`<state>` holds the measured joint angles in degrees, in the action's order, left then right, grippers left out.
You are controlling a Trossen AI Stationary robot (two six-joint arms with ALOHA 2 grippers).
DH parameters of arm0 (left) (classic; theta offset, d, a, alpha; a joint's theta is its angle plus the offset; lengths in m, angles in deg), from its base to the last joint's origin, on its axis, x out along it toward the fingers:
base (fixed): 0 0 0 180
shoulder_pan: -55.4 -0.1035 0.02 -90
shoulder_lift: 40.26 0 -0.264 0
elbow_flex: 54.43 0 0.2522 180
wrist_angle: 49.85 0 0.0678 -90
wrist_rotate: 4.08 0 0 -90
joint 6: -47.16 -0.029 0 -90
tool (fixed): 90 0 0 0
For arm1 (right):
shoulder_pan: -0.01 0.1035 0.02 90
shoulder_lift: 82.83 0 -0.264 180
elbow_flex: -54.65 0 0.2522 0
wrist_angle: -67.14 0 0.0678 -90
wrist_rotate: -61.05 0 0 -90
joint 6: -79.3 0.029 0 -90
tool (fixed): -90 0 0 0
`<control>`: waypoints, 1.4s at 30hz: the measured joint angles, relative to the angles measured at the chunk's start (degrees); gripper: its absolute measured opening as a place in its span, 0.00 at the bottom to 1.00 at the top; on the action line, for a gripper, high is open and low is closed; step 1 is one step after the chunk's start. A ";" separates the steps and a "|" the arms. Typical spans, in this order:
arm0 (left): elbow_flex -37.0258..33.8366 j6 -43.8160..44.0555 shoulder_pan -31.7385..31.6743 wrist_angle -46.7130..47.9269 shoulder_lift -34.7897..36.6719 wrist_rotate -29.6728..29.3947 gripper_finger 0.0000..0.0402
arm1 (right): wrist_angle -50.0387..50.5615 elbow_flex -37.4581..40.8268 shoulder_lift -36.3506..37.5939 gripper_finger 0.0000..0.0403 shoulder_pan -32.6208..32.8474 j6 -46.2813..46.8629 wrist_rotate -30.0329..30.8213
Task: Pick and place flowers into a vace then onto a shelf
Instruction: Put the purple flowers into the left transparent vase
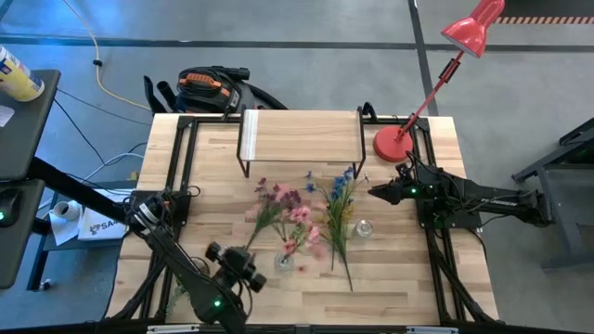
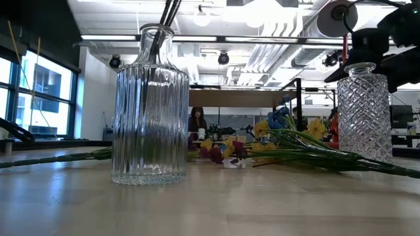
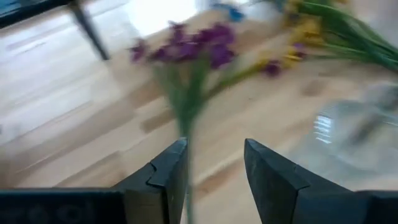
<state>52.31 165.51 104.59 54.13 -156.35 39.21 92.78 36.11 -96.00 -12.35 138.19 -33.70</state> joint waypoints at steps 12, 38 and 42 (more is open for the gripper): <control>-26.59 10.61 -0.65 -30.68 8.93 -0.09 0.43 | 0.04 0.00 0.00 0.76 0.00 0.00 0.42; -39.90 -46.28 -32.14 -52.04 22.19 37.23 0.45 | 0.09 0.02 -2.05 0.76 0.00 -0.46 0.23; -39.86 -48.31 -33.11 -54.26 21.64 37.93 0.45 | 0.10 0.02 -3.28 0.76 0.00 -0.83 0.14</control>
<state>12.46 117.21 71.47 -0.13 -134.71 77.14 92.88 36.13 -99.28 -12.35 137.36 -33.56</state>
